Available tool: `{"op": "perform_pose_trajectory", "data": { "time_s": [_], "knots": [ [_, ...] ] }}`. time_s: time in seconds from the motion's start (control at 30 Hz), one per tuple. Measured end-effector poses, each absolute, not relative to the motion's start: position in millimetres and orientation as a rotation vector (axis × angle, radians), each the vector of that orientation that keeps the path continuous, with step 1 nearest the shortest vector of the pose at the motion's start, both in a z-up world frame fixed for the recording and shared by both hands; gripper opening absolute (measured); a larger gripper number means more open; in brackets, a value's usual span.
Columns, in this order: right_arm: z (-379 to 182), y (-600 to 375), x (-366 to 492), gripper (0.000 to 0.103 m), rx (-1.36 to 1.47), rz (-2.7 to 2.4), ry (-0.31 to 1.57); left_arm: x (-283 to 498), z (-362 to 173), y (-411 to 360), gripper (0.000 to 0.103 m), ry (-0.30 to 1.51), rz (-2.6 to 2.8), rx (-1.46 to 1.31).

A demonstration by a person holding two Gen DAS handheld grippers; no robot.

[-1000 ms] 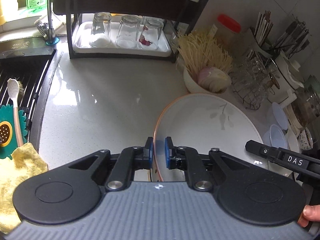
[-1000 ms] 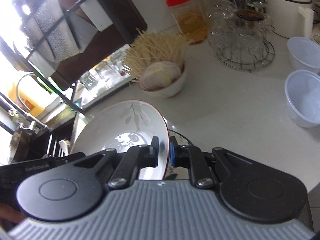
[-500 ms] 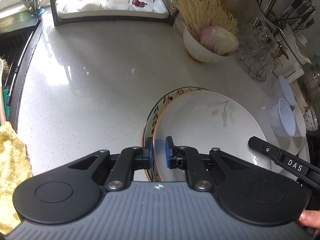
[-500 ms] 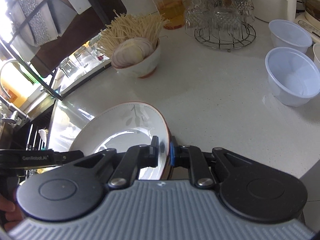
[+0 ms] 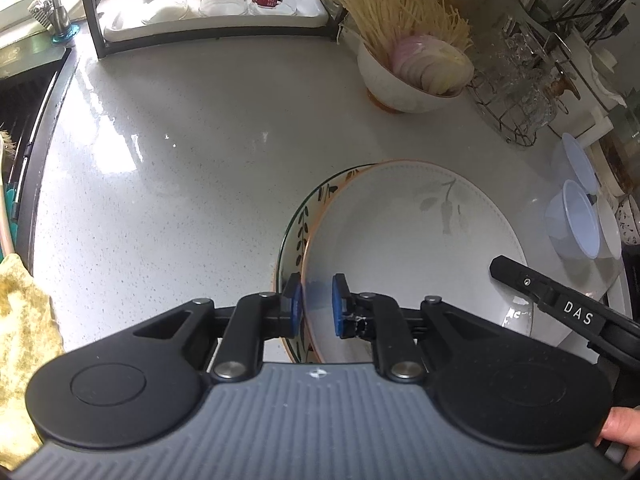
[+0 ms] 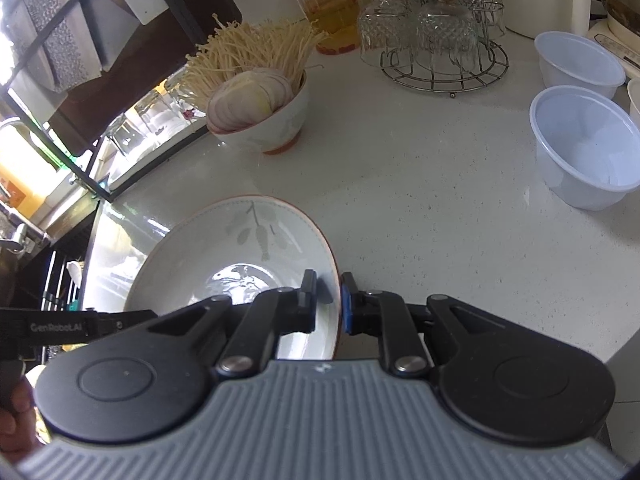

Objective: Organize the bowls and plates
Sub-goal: 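Lift the white plate with both grippers and lower it onto the floral plate stack, then open the left gripper while the right gripper keeps holding the white plate rim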

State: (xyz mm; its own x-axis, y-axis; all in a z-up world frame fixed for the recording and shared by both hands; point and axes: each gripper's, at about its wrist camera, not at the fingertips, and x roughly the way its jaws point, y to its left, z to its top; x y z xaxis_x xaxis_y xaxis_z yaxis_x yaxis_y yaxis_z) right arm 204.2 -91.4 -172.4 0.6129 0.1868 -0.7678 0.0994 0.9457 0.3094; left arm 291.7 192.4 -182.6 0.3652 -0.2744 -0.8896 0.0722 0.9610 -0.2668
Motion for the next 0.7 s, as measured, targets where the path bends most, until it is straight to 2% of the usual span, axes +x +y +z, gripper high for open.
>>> {"op": "perform_pose_trajectory", "data": {
  "time_s": [0.13, 0.2, 0.27, 0.37, 0.7],
  "knots": [
    [-172.6, -91.2, 204.7, 0.017, 0.345, 0.046, 0.914, 292.0, -182.4, 192.7, 0.018, 1.187, -0.227, -0.196],
    [-173.3, -91.6, 205.0, 0.017, 0.356, 0.044, 0.917, 292.2, -181.6, 193.6, 0.026, 1.197, -0.232, -0.209],
    [-174.6, -92.2, 205.9, 0.017, 0.372, 0.045, 0.924, 291.6, -179.2, 193.3, 0.04, 1.208, -0.246, -0.229],
    [-176.5, -91.9, 207.2, 0.017, 0.384, 0.05, 0.937, 289.2, -174.0, 194.4, 0.049, 1.203, -0.245, -0.258],
    [-175.7, -94.0, 205.7, 0.017, 0.401, 0.046, 0.907, 279.7, -158.3, 199.0, 0.057, 1.18, -0.227, -0.25]
  ]
}}
